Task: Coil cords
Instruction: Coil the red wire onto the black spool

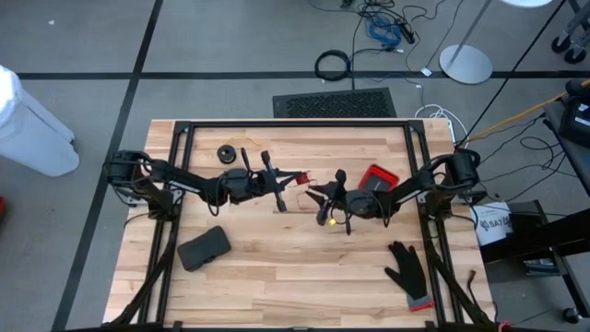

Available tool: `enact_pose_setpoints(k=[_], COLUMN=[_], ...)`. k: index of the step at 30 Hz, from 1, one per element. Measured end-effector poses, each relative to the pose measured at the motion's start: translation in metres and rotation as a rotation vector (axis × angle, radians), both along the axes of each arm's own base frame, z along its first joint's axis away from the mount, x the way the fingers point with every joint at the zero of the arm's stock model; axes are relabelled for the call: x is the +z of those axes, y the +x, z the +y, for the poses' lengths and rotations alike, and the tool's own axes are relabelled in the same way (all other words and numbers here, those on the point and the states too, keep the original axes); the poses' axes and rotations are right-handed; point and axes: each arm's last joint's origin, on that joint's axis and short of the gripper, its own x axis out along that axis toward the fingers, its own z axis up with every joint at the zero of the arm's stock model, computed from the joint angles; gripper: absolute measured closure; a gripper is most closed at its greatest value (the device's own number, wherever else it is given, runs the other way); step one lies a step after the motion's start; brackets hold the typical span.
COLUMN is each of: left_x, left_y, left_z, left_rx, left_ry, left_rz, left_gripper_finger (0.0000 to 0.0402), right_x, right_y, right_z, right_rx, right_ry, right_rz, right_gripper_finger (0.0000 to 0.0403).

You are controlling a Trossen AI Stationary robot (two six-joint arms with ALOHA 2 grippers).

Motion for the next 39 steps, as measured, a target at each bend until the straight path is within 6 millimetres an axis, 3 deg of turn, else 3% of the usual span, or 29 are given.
enact_pose_setpoints(k=[12, 32, 39], left_x=[0.0, 0.0, 0.0], left_y=[0.0, 0.0, 0.0], left_z=[0.0, 0.0, 0.0], left_rx=[-0.001, -0.001, -0.001], left_ry=[0.0, 0.0, 0.0], left_rz=[0.0, 0.0, 0.0], left_gripper_finger=[0.0401, 0.0401, 0.0401], right_x=[-0.005, 0.01, 0.006], right_y=[0.0, 0.014, 0.014], right_z=[0.002, -0.001, 0.0], right_rx=[0.051, 0.12, 0.177], right_ry=[0.053, 0.001, 0.011], right_rz=[0.033, -0.002, 0.034], right_gripper_finger=[0.0324, 0.0324, 0.0324])
